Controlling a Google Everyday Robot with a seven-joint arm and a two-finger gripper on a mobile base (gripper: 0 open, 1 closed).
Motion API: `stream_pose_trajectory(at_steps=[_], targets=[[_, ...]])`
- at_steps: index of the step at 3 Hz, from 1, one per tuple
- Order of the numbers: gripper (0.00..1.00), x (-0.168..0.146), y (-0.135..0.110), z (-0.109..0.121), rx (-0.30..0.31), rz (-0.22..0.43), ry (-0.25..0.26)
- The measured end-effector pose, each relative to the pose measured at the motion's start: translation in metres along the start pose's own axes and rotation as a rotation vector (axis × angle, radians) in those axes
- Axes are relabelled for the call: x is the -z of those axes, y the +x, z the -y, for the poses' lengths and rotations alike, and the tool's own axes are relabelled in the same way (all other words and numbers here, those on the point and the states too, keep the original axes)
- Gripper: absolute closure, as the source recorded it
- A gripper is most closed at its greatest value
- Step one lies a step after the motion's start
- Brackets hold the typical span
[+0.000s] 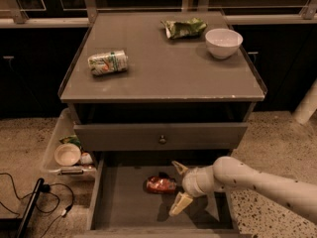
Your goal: Pick coke can from middle drawer and place on counter
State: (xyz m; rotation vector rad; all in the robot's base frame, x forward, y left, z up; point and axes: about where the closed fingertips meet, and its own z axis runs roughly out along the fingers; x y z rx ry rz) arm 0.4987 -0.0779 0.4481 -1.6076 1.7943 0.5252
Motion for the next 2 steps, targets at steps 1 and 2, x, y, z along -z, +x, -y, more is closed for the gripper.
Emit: stream_pose_trajectory(at_steps=[1, 2], targets=[[0.00, -0.030, 0.007, 0.006, 0.033, 0.034, -0.004], [0.00, -0.053, 0.015, 0.011, 0.048, 0.051, -0.017]])
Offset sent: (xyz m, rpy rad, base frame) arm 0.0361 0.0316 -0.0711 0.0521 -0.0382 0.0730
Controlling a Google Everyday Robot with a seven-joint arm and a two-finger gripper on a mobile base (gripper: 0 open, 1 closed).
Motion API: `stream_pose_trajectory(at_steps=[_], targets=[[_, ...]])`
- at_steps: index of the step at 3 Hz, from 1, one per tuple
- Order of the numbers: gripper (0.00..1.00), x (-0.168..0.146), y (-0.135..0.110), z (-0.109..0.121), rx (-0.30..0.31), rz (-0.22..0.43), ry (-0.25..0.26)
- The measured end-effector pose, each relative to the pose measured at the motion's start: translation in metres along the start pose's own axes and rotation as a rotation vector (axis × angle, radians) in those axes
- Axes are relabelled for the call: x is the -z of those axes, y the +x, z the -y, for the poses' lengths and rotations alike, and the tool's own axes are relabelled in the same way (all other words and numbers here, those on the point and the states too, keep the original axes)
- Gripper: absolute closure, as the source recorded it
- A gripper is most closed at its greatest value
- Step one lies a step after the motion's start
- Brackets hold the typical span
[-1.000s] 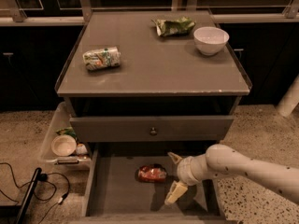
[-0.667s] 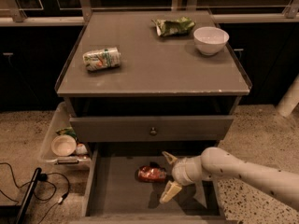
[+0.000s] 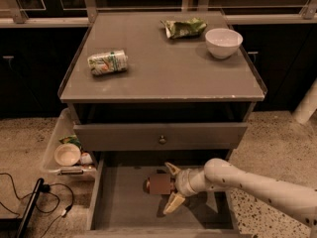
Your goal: Pick coke can from middle drawer and place on counter
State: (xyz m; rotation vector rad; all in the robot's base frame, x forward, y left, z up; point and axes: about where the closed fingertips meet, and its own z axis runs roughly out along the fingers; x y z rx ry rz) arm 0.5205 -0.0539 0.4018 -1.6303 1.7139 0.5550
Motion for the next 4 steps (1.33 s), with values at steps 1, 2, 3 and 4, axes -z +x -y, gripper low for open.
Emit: stream_pose_trajectory(at_steps=[1, 2, 3, 4], targets=[[0.00, -0.0175, 0.0049, 0.0002, 0.000, 0.012, -0.028], [0.19, -0.0181, 0.0049, 0.0003, 0.000, 0.013, -0.029], [0.42, -0.0182, 0.0049, 0.0003, 0.000, 0.013, -0.029], [0.65, -0.0182, 0.0049, 0.0003, 0.000, 0.013, -0.029]])
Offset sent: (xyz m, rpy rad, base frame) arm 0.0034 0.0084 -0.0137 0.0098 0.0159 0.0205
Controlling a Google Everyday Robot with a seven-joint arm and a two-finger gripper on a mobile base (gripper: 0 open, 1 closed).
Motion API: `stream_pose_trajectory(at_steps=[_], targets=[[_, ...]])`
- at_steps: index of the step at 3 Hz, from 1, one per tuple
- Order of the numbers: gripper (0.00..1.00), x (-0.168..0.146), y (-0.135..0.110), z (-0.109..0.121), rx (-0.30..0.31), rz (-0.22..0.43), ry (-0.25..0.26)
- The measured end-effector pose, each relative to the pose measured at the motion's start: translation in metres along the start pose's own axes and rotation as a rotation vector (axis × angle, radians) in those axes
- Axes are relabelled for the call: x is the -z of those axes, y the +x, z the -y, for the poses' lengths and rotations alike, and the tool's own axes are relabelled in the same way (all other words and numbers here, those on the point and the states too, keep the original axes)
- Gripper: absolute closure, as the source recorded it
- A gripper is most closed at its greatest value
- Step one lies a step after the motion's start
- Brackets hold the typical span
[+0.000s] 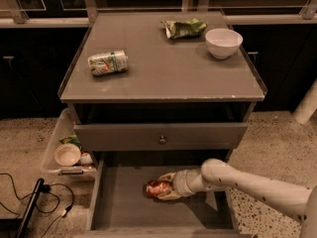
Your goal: Pick coke can from middle drawer and place on counter
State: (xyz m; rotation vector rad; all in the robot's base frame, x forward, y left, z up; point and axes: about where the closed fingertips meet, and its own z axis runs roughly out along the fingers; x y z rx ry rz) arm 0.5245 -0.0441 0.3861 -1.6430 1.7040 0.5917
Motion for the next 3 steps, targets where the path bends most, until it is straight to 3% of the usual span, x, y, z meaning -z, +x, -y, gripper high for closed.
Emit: stream_pose_trajectory(at_steps=[1, 2, 3], targets=[[0.88, 0.000, 0.000, 0.000, 0.000, 0.000, 0.000], [1.00, 0.000, 0.000, -0.001, -0.001, 0.001, -0.002], [1.00, 0.026, -0.013, -0.003, -0.019, 0.023, -0.007]])
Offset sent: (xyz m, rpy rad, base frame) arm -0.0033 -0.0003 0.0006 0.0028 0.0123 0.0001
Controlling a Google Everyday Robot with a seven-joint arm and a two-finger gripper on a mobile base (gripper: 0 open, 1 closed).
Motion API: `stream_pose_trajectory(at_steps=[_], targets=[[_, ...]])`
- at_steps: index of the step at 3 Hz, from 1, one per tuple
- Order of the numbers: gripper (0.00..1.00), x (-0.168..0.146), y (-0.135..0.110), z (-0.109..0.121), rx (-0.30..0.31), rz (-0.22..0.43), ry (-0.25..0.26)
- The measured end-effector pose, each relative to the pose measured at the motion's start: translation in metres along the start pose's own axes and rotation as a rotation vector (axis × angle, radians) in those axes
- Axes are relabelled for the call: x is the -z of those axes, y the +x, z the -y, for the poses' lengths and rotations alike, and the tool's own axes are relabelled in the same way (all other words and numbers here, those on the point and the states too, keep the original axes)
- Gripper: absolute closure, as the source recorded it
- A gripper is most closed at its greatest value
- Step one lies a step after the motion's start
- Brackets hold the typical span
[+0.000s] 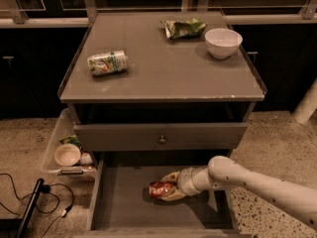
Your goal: Pick coke can from middle drawer and place on counter
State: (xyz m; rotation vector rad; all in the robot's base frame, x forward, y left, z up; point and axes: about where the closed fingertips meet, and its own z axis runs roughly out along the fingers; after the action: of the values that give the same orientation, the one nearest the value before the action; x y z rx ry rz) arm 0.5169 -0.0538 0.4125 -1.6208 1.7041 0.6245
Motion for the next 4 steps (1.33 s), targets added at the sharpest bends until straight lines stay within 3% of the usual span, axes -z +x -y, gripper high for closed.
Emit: stream_pose_trajectory(at_steps=[1, 2, 3, 4], targets=[[1.00, 0.055, -0.032, -0.001, 0.009, 0.013, 0.013], [1.00, 0.122, -0.065, 0.009, 0.020, -0.017, 0.063], [1.00, 0.190, -0.091, 0.029, 0.030, -0.068, 0.154], [1.00, 0.197, -0.098, 0.032, 0.045, -0.078, 0.164]])
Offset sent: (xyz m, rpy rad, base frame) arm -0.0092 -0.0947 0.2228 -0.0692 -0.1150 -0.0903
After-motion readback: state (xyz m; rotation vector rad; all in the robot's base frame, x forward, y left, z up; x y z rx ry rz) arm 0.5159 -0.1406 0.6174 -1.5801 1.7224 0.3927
